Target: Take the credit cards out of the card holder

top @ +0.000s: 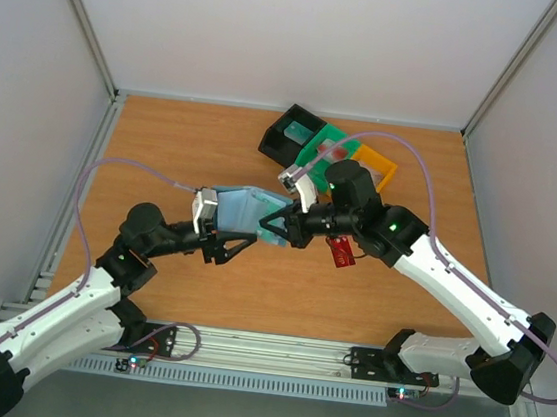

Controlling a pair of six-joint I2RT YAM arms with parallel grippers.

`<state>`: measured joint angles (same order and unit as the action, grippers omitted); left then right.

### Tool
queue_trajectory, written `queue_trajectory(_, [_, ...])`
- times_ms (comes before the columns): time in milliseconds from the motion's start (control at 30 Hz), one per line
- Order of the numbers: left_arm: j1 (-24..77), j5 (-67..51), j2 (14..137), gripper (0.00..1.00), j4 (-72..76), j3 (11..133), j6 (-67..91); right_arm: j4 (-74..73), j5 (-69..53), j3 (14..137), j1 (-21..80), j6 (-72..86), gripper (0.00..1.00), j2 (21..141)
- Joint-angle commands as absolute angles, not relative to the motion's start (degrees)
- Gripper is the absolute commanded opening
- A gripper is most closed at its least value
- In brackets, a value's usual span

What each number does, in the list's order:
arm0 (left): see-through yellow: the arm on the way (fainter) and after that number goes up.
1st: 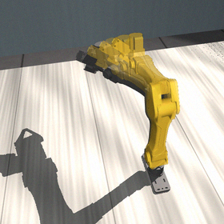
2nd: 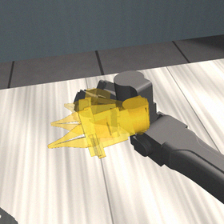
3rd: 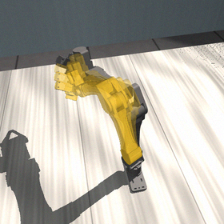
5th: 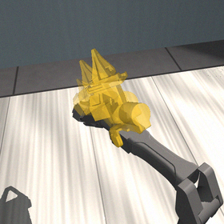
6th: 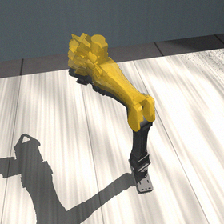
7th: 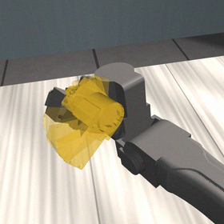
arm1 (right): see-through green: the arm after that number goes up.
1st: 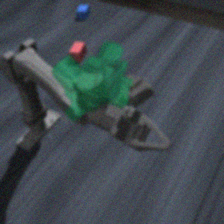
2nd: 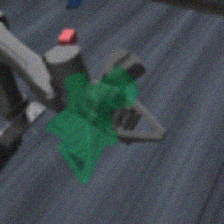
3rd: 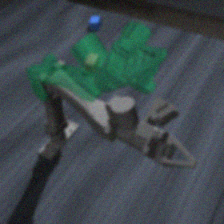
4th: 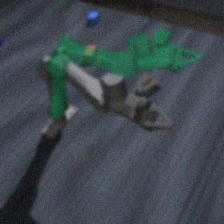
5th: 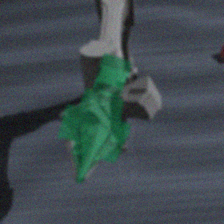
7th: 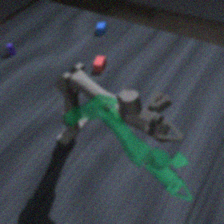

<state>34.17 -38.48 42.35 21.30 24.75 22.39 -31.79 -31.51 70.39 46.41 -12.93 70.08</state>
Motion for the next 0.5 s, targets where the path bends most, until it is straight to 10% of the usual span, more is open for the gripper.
queue_trajectory(0, [34.5, -35.8, 41.9, 0.43, 21.4, 25.2, 18.7, -34.4, -31.5, 72.5, 47.7, -15.6, 0.01, 69.8])
queue_trajectory(100, [34.4, -36.2, 40.4, 0.03, 21.0, 25.1, 19.2, -38.8, -32.7, 72.4, 47.3, -20.5, 0.01, 67.8])
queue_trajectory(300, [33.9, -44.2, 40.0, 0.0, 25.7, 24.8, 23.6, -44.4, -38.1, 69.9, 44.8, -28.2, 0.26, 62.1])
queue_trajectory(467, [34.0, -48.4, 40.6, 0.0, 27.5, 25.0, 25.8, -41.9, -36.5, 68.2, 43.4, -26.1, 0.24, 59.9])
